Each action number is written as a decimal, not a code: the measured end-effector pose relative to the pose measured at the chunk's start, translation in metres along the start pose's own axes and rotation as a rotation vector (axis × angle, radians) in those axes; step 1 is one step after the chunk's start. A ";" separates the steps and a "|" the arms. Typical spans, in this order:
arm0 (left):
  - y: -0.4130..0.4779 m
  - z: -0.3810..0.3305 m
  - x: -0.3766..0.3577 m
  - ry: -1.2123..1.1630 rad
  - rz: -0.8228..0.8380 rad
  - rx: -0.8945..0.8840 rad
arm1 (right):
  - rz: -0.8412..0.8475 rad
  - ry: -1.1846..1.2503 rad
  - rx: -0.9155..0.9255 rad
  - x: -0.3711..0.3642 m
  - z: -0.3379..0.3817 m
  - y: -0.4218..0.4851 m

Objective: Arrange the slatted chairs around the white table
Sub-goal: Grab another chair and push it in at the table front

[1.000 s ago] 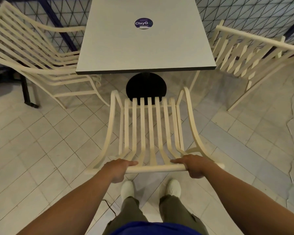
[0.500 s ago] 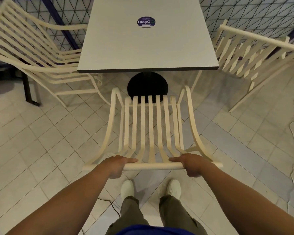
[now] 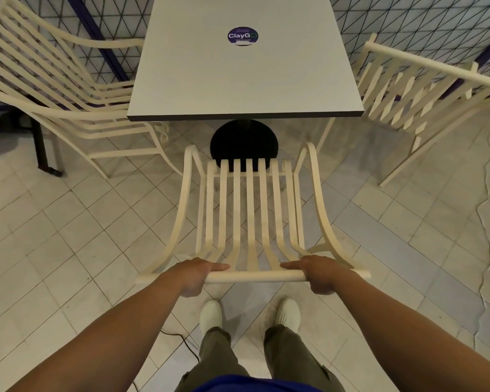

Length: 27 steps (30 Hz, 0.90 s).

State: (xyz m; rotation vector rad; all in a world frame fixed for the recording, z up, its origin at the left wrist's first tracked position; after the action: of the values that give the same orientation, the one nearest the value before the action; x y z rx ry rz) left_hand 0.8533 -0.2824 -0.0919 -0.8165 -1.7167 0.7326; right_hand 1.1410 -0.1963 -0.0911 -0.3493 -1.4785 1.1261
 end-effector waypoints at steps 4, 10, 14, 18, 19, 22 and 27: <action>-0.001 0.003 0.002 -0.028 0.025 -0.006 | 0.001 0.021 0.001 0.001 0.000 0.000; 0.001 0.004 0.003 -0.131 0.034 -0.011 | 0.023 0.092 -0.010 0.001 -0.002 0.002; -0.004 0.002 0.002 -0.139 0.006 -0.010 | 0.050 0.165 -0.028 0.002 -0.003 0.001; -0.011 -0.003 0.003 -0.110 -0.048 0.016 | 0.076 0.184 -0.022 0.004 -0.002 -0.002; -0.014 -0.007 0.002 -0.100 -0.068 0.026 | 0.076 0.181 -0.012 0.006 -0.002 -0.003; -0.018 -0.016 -0.001 -0.068 -0.122 0.042 | 0.070 0.171 0.017 0.008 0.001 -0.006; -0.027 -0.041 -0.002 -0.083 -0.186 0.027 | 0.046 0.125 0.061 0.012 0.002 -0.014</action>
State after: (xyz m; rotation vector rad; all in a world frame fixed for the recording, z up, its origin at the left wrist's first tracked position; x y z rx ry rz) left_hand 0.8891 -0.2962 -0.0604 -0.6053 -1.8256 0.6690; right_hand 1.1411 -0.1952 -0.0725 -0.4056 -1.3297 1.1627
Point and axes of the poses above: each hand's wrist, its own y-axis towards the middle knuckle, its own x-axis out of the back of the hand, z = x × y, the point moved 3 cm from there along y, towards the middle knuckle, and after that the axes turned 5 degrees about -x, right-handed, at the moved point
